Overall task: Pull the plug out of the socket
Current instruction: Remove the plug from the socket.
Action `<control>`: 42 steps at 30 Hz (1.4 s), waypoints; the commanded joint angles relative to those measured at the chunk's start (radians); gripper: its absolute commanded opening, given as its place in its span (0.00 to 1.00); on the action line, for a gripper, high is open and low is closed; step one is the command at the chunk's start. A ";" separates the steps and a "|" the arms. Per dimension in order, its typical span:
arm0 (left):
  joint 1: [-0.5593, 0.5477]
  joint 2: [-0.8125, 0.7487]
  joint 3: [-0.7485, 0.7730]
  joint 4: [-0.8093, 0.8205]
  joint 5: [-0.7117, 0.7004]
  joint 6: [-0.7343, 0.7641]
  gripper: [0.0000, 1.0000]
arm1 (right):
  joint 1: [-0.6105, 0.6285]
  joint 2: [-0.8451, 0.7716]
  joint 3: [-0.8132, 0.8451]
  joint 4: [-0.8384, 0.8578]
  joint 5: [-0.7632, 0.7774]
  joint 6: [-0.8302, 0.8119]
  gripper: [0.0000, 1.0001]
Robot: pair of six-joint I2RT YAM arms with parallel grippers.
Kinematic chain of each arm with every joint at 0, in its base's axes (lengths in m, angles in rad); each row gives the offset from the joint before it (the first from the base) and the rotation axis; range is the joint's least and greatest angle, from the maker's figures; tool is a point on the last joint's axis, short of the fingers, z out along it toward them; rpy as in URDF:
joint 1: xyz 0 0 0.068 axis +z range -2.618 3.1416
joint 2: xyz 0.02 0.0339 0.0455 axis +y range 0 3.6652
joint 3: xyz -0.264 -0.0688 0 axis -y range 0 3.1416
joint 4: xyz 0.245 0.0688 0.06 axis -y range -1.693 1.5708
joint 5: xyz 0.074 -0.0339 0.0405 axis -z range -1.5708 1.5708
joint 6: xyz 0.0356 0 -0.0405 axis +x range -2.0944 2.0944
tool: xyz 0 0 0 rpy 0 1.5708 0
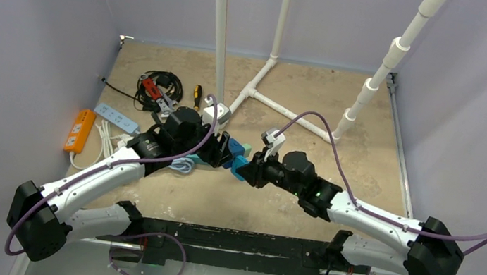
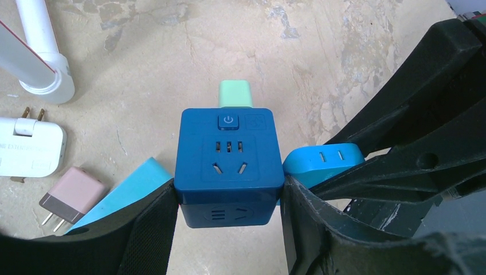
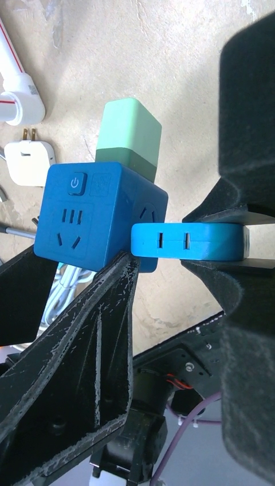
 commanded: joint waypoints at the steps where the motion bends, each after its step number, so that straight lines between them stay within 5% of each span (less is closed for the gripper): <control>1: 0.039 0.011 0.014 -0.008 -0.233 0.029 0.00 | 0.029 -0.076 0.003 0.127 -0.236 -0.045 0.00; 15: 0.043 0.015 0.015 -0.014 -0.255 0.024 0.00 | 0.029 -0.120 -0.010 0.153 -0.297 -0.011 0.00; 34: 0.043 0.010 0.009 -0.010 -0.230 0.023 0.00 | -0.013 0.159 0.092 -0.037 0.219 0.243 0.00; 42: 0.042 0.020 0.012 -0.011 -0.234 0.024 0.00 | -0.013 0.091 0.061 0.068 0.100 0.097 0.00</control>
